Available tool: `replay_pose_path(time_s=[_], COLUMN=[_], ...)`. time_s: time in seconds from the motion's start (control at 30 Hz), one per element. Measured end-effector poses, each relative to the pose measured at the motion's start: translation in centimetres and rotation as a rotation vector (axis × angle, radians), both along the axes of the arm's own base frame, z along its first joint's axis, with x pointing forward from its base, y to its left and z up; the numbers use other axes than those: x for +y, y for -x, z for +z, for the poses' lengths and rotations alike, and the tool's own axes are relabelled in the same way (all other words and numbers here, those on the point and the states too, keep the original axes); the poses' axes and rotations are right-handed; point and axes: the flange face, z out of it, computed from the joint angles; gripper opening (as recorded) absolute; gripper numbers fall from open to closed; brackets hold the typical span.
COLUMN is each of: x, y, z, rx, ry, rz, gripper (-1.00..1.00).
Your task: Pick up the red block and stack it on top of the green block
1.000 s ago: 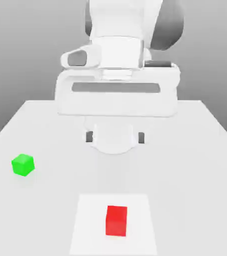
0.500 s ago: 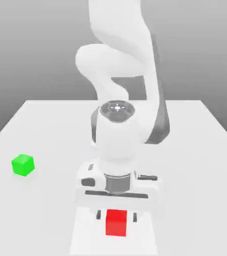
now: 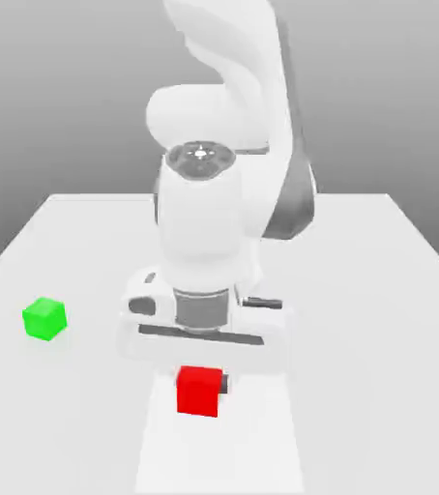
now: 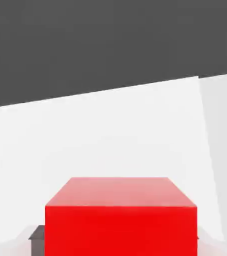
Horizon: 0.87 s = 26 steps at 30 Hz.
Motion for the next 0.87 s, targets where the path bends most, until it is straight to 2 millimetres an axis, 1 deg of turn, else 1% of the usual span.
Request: replay_pose_path(time_s=[0.1,0.17,0.23,0.3,0.4,0.5,0.53,0.6,0.73,0.77,0.87], x=[-6.2,-9.7,-12.5,-14.8,-18.1,-20.5,-20.8,-21.1,-21.2,-21.1,-21.1], y=[3.2,5.8,8.4,11.2,16.1,21.4,22.3,22.8,23.0,23.1,23.0], z=[0.8,1.2,1.6,1.9,2.4,2.7,2.3,0.9,-2.5,-3.4,-3.4], rx=[0.001,0.002,0.002,0.002,-0.001,-0.007,-0.009,-0.012,-0.013,-0.012,-0.012], ry=[0.008,0.01,0.01,0.008,0.001,-0.011,-0.015,-0.019,-0.02,-0.019,-0.019], rz=[-0.16,-0.263,-0.355,-0.442,-0.594,-0.749,-0.775,-0.794,-0.8,-0.8,-0.797], gripper=[-1.0,-1.0,-1.0,-1.0,-1.0,-1.0,-1.0,-1.0,-1.0,1.0,1.0])
